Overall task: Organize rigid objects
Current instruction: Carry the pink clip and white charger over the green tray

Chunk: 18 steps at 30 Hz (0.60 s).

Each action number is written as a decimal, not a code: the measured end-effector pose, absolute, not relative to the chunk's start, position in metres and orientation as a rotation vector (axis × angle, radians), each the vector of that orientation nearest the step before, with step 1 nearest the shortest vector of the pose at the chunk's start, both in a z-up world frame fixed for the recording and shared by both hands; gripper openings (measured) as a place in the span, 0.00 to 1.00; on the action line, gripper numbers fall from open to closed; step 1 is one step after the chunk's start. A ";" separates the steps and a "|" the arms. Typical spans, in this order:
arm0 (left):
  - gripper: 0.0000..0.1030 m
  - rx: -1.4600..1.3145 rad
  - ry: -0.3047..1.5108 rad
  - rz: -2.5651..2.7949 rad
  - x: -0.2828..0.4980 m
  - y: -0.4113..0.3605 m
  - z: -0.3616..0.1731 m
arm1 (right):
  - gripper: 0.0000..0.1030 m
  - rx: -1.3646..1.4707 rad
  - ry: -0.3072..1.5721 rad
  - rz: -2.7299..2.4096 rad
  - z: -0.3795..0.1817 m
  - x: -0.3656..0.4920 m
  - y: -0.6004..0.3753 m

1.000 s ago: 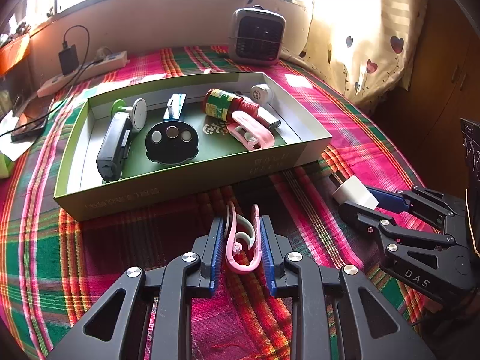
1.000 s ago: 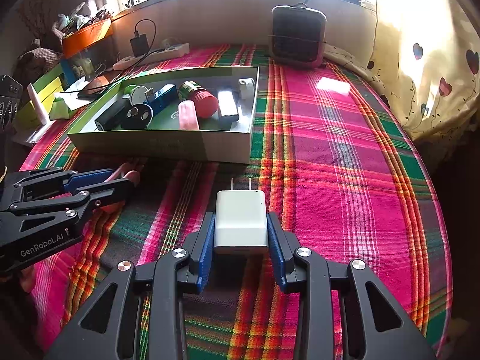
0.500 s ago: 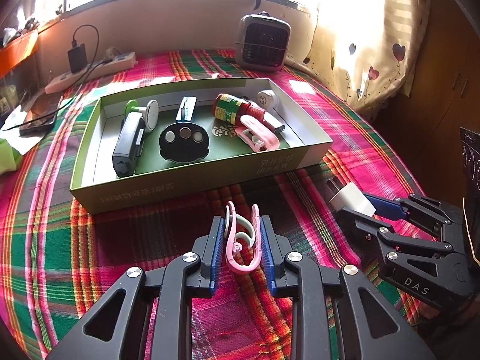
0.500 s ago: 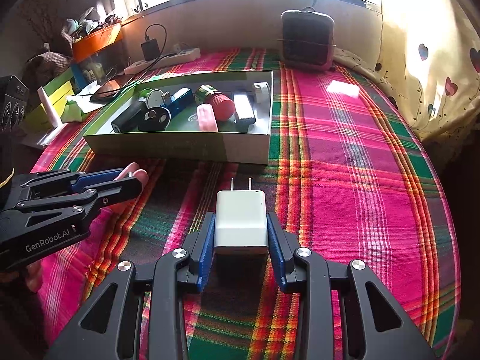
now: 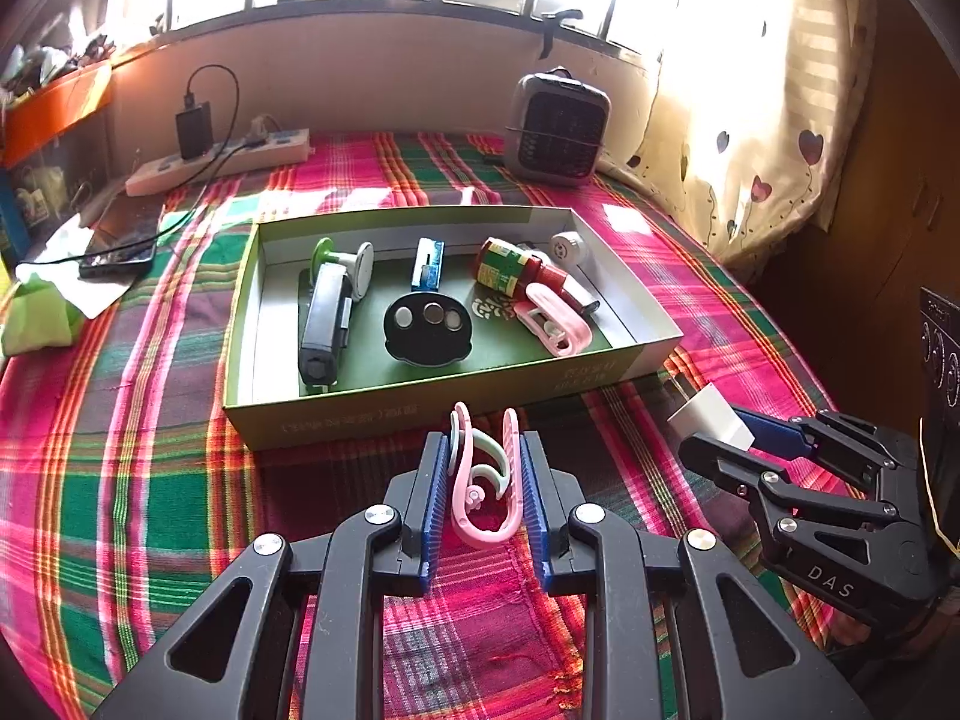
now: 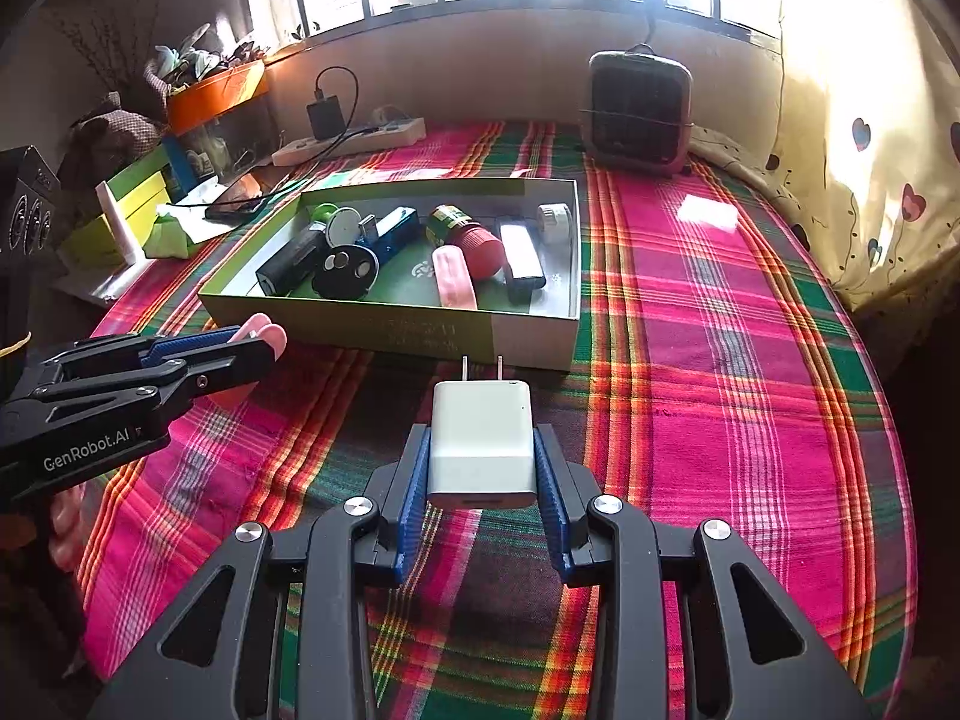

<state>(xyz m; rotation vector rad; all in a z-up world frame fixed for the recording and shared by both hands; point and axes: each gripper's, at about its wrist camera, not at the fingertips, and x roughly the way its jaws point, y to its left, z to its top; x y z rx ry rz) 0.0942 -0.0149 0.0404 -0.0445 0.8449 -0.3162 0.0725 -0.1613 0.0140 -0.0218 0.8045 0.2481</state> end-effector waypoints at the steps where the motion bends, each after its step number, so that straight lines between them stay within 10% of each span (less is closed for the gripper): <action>1: 0.22 -0.048 0.842 -0.314 0.095 -0.014 0.042 | 0.34 -0.024 0.802 0.251 0.015 0.073 -0.161; 18: 0.22 -0.082 0.814 -0.262 0.120 0.012 0.054 | 0.34 -0.010 0.765 0.293 0.036 0.102 -0.144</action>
